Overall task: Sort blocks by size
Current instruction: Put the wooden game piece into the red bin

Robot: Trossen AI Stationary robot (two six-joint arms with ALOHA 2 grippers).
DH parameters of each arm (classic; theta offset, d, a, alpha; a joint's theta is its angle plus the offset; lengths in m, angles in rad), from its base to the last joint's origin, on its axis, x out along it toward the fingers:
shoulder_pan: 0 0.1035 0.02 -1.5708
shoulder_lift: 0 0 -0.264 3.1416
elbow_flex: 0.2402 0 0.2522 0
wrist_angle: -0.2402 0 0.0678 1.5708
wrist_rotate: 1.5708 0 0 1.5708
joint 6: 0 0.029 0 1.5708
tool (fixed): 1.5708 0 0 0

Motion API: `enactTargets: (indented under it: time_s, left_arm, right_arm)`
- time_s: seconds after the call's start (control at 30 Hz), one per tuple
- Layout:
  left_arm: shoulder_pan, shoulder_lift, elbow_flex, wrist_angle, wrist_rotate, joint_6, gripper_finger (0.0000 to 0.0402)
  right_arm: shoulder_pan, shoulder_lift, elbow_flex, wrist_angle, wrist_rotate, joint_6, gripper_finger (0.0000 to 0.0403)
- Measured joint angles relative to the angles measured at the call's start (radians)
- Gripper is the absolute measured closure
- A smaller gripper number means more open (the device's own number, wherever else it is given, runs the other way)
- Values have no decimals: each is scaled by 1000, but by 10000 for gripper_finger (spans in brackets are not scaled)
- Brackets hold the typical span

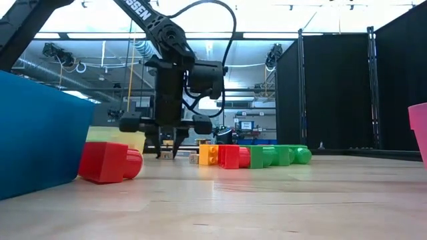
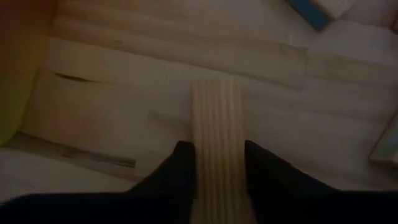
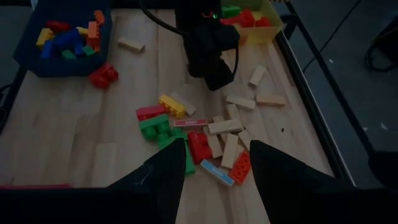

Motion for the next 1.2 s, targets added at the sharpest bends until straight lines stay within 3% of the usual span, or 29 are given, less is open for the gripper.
enactTargets:
  time_s: [0.07,0.3,0.47,0.6,0.7,0.83,1.07,1.2]
  left_arm:
    - [-1,0,-2,4,0,12,316]
    - [-11,-27,-5,15,-3,184,315]
    - [-46,-82,51,68,4,430,315]
    - [-87,-107,132,207,6,747,315]
    - [-130,-108,213,332,72,991,315]
    - [-181,-110,267,484,129,1205,315]
    - [-258,-93,276,780,266,1341,315]
    - [-314,-58,274,885,319,1398,315]
  right_arm:
    - [0,0,0,0,1,-1,211]
    - [0,-11,0,-7,45,-11,211]
    - [0,-52,0,-7,53,-21,211]
    - [0,-94,0,-6,79,-21,211]
    - [0,-124,0,-6,131,14,211]
    - [0,-157,0,-5,206,84,211]
    - [0,-174,1,-4,315,170,211]
    - [0,-173,1,-4,321,247,211]
